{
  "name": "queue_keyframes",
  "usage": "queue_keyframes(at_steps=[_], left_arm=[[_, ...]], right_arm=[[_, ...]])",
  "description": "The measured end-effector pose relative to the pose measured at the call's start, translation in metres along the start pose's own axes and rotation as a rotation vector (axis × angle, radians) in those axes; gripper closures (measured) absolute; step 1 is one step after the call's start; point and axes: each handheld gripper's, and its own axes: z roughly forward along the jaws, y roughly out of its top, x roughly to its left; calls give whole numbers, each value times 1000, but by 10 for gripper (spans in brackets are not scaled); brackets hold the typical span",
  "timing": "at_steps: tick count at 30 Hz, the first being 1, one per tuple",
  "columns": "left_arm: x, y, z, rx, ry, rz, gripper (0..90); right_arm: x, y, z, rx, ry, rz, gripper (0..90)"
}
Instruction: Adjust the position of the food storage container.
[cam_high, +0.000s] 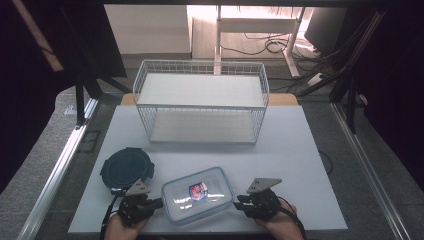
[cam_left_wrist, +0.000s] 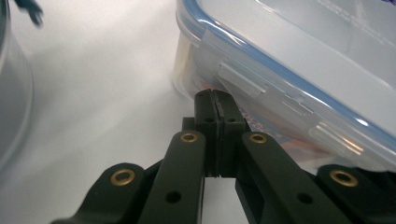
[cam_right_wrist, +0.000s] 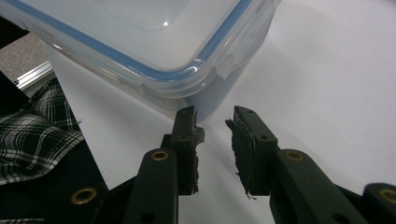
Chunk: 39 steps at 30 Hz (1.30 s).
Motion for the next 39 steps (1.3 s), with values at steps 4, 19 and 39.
queue_keyframes(at_steps=[4, 19, 39], left_arm=[[5, 12, 9, -3, 15, -2, 900], [9, 22, 18, 37, -18, 16, 886], [12, 38, 15, -16, 52, 48, 757]], right_arm=[[-3, -1, -1, -2, -6, -4, 734], [-10, -3, -5, -12, -56, 21, 825], [-19, -2, -15, -39, -80, 82, 714]])
